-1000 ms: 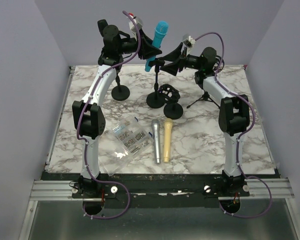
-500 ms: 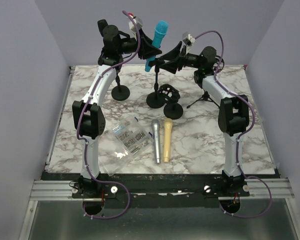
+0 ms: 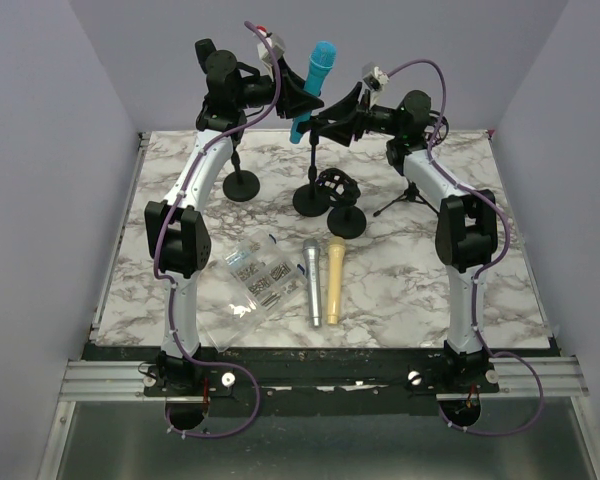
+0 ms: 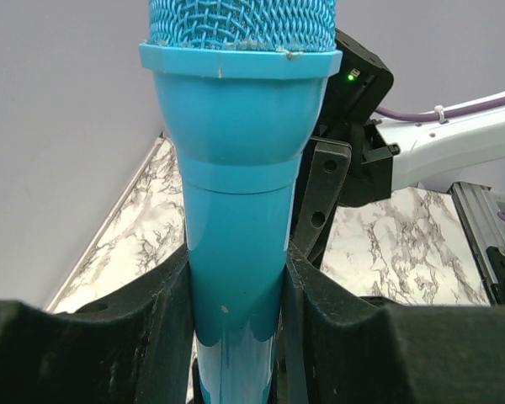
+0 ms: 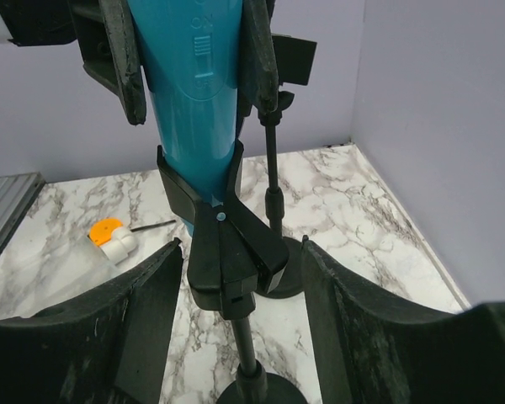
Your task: Remove the microphone from the stand
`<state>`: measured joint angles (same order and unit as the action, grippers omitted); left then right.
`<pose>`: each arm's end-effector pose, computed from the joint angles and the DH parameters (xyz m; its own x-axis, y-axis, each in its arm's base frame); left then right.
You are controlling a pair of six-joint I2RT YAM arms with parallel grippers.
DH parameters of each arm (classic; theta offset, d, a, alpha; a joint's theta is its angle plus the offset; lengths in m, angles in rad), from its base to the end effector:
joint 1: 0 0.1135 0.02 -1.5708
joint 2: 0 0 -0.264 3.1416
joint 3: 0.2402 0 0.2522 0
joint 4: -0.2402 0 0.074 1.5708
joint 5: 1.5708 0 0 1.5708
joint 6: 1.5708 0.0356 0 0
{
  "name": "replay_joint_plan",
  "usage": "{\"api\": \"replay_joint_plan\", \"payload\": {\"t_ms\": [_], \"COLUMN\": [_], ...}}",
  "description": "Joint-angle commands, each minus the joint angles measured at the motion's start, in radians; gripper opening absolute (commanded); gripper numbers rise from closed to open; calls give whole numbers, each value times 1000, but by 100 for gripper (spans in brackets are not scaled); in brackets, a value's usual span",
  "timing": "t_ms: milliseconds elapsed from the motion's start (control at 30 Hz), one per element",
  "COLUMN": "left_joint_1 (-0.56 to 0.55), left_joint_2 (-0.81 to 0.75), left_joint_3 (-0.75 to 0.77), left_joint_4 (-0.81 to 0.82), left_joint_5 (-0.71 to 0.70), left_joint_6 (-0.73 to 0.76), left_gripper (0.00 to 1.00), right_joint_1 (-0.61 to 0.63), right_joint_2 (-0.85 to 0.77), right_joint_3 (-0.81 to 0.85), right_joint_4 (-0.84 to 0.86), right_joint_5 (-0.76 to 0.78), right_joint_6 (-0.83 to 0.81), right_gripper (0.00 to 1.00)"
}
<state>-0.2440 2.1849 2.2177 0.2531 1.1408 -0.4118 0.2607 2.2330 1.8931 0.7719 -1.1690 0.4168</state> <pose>0.4776 -0.1522 0.4223 -0.1282 -0.1400 -0.9818 0.9773 0.1504 -0.1491 0.4873 0.1639 0.3334 0.0022 0.1644 -0.9864 -0.9944 0.1048 0.0153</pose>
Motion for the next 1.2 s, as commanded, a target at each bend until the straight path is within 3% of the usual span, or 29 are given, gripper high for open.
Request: {"api": "replay_joint_plan", "payload": {"t_ms": [0,233,533,667,967,1167], "left_joint_1": [5,5,5,5,5,5], "left_joint_2": [16,22,23,23,26,29], "left_joint_3": [25,28,30,31,30,30], "left_joint_4": [5,11,23,28,34,38], "left_joint_5": [40,40,43,44,51,54], "left_joint_6": [-12,-21,-32,-39,-46,-51], "left_gripper": [0,0,0,0,0,0], "right_joint_1": [4,5,9,12,14,15], "right_joint_2": [-8,5,16,26,28,33], "right_joint_3": [18,32,40,58,52,57], "right_joint_4": [-19,-29,-46,-61,-89,-103], "right_joint_5": [-21,-31,-32,-35,-23,-24], "right_joint_6": [-23,-22,-32,-35,-60,-68], "right_gripper": [61,55,56,49,58,55]}}
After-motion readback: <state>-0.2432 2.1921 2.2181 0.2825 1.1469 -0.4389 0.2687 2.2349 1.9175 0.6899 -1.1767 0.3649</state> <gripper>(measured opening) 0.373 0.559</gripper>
